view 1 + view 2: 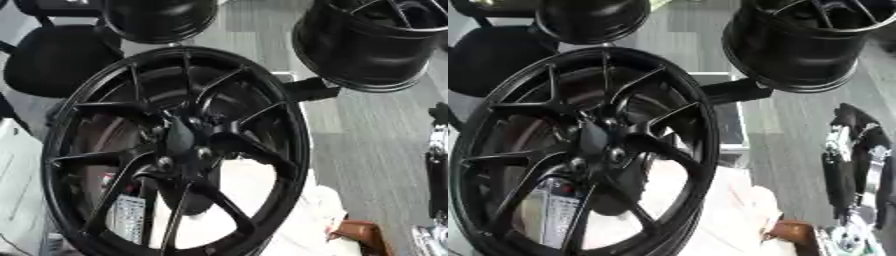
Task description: Pull the pin out of the wheel hub.
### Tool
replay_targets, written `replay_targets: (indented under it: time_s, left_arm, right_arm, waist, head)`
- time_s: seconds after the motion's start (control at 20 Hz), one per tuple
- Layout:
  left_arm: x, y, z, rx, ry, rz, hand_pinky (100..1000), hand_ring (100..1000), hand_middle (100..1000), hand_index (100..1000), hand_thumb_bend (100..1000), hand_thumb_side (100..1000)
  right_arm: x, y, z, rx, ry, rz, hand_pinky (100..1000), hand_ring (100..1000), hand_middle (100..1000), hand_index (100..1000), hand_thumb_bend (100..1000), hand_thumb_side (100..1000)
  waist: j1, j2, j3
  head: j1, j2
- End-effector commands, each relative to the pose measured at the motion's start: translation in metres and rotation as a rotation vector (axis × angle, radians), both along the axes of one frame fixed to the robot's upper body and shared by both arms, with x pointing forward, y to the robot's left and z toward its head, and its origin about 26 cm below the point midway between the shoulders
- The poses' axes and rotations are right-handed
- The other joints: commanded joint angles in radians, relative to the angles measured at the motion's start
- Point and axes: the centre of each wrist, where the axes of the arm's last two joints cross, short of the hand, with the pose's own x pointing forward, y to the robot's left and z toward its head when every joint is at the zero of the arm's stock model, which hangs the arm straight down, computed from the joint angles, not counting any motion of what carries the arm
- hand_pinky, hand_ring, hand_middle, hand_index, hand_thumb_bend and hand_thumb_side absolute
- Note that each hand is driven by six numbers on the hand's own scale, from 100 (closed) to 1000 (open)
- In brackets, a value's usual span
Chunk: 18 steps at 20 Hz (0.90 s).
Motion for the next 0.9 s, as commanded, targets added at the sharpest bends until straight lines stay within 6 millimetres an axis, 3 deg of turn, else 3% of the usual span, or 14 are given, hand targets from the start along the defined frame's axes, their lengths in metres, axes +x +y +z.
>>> replay_targets:
  time_s: [0.05, 0.15, 0.3, 0.45, 0.6, 0.8, 0.9]
  left_arm:
    - [-0.015, 0.054, 0.008, -0.078, -0.068, 0.137, 561, 459, 324, 496, 100, 362]
    - [-0.017, 0.074, -0.008, -0.093, -0.055, 0.17, 560, 459, 325, 497, 100, 360]
    - [-0.017, 0.086, -0.019, -0.097, -0.051, 0.188, 566, 465, 336, 503, 100, 345]
    - [-0.016, 0.107, -0.056, -0.094, -0.02, 0.288, 579, 472, 345, 507, 100, 342]
    - [-0.013, 0.117, -0.08, -0.083, -0.008, 0.334, 579, 474, 347, 507, 100, 335]
    - [-0.011, 0.122, -0.089, -0.07, -0.008, 0.353, 579, 474, 347, 507, 100, 335]
    - [-0.009, 0.122, -0.106, -0.064, 0.044, 0.358, 605, 504, 392, 539, 100, 282]
  right_arm:
    - [0.0, -0.003, 0.005, -0.017, -0.025, -0.018, 890, 835, 678, 750, 100, 712]
    - [0.0, -0.003, 0.005, -0.016, -0.028, -0.02, 890, 835, 678, 750, 100, 710]
    - [0.0, -0.003, 0.005, -0.016, -0.03, -0.02, 890, 835, 678, 750, 100, 707]
    - [0.001, -0.003, 0.006, -0.011, -0.037, -0.022, 890, 835, 678, 750, 100, 705]
    - [0.001, -0.002, 0.006, -0.007, -0.04, -0.018, 889, 834, 678, 749, 100, 703]
    - [0.001, -0.002, 0.006, -0.006, -0.041, -0.016, 889, 834, 678, 749, 100, 703]
    - [0.002, -0.001, 0.007, -0.002, -0.044, -0.011, 889, 834, 677, 749, 100, 704]
  waist:
    - [-0.001, -0.011, 0.003]
    - [-0.004, -0.01, 0.005]
    - [-0.006, -0.01, 0.005]
    - [-0.015, -0.008, 0.002]
    - [-0.018, -0.007, -0.001]
    - [-0.019, -0.007, -0.001]
    - [-0.021, -0.005, -0.006]
  head:
    - [-0.001, -0.016]
    - [0.001, -0.018]
    - [0.001, -0.02]
    - [-0.001, -0.028]
    - [0.001, -0.034]
    - [0.002, -0.035]
    - [0.005, -0.037]
